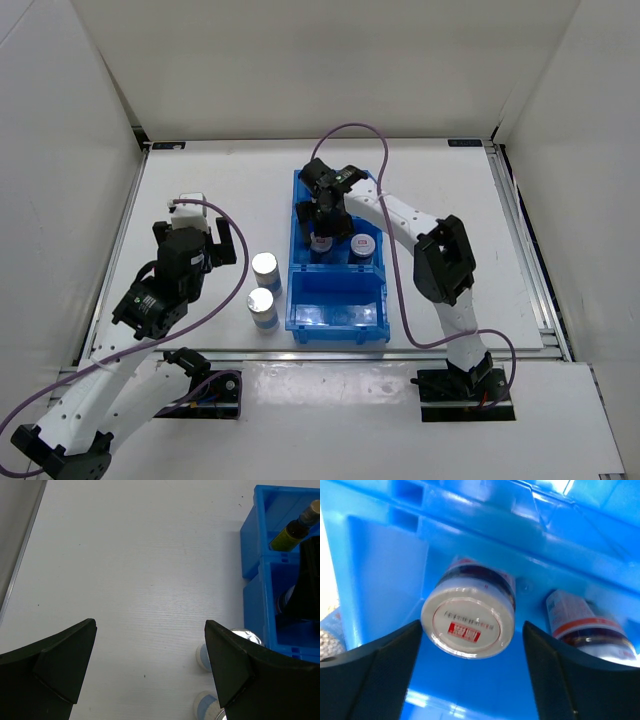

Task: Organize the condiment bottles

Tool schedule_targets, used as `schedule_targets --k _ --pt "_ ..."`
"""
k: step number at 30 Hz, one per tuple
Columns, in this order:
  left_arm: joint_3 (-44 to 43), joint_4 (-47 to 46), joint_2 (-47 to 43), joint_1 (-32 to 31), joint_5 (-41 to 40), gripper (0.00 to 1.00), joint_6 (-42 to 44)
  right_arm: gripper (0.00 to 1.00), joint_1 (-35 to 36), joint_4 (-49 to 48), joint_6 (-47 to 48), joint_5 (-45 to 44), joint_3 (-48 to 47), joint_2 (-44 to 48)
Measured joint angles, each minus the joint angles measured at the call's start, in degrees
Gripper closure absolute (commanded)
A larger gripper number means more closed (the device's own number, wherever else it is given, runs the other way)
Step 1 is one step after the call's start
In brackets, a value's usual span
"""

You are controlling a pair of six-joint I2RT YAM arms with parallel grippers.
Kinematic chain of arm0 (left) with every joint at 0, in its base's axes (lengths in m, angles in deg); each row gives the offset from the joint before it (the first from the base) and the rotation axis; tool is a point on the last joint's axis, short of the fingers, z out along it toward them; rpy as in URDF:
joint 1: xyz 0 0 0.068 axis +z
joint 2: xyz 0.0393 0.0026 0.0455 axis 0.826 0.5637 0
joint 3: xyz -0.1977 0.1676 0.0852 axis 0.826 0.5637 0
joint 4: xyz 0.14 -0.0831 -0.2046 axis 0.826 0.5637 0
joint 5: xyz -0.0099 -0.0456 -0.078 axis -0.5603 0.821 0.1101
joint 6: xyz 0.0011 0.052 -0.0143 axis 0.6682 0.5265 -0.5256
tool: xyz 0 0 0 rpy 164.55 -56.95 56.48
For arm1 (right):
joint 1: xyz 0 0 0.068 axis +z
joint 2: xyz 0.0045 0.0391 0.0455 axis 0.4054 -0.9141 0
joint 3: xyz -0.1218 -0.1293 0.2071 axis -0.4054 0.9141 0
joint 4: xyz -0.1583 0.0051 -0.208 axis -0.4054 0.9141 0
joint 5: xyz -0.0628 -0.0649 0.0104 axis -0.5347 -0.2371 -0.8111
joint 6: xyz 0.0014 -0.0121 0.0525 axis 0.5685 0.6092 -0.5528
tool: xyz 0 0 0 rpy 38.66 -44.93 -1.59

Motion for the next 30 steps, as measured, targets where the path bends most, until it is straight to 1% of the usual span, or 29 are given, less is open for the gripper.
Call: schedule_targets --k 3,5,6,9,13,18,21,25,30 --pt "0.00 0.00 0.00 0.00 0.00 0.00 0.00 0.03 0.00 1.33 0.13 -0.17 -1.40 0.87" --pt "0.02 0.00 0.00 0.00 0.00 0.00 0.00 0.00 0.02 2.14 0.22 -0.37 -1.75 3.13" --pt "0.04 0.00 0.00 0.00 0.00 0.00 0.00 0.00 0.02 2.64 0.22 -0.48 -1.75 4.55" --pt "0.07 0.00 0.35 0.00 0.07 0.00 -0.02 0.00 0.02 4.85 0.44 -1.22 -1.86 11.17" --pt "0.07 -0.09 1.97 0.00 2.99 0.00 0.31 0.00 0.02 7.02 1.11 -4.37 -1.75 24.04" --pt "0.04 -0.46 7.41 0.00 11.23 0.00 1.09 0.00 -0.70 8.39 2.23 -10.49 7.87 43.41" --pt "-0.22 -0.37 13.57 0.00 16.02 0.00 1.36 0.00 -2.12 11.15 3.06 -13.44 13.31 50.77" --pt "-0.79 -0.31 20.28 0.00 21.79 0.00 1.36 0.00 -2.71 14.10 3.69 -17.05 18.95 54.53" --pt "-2.16 -0.42 20.90 0.00 25.83 0.00 1.77 0.00 -2.71 15.28 4.39 -20.13 24.68 55.28"
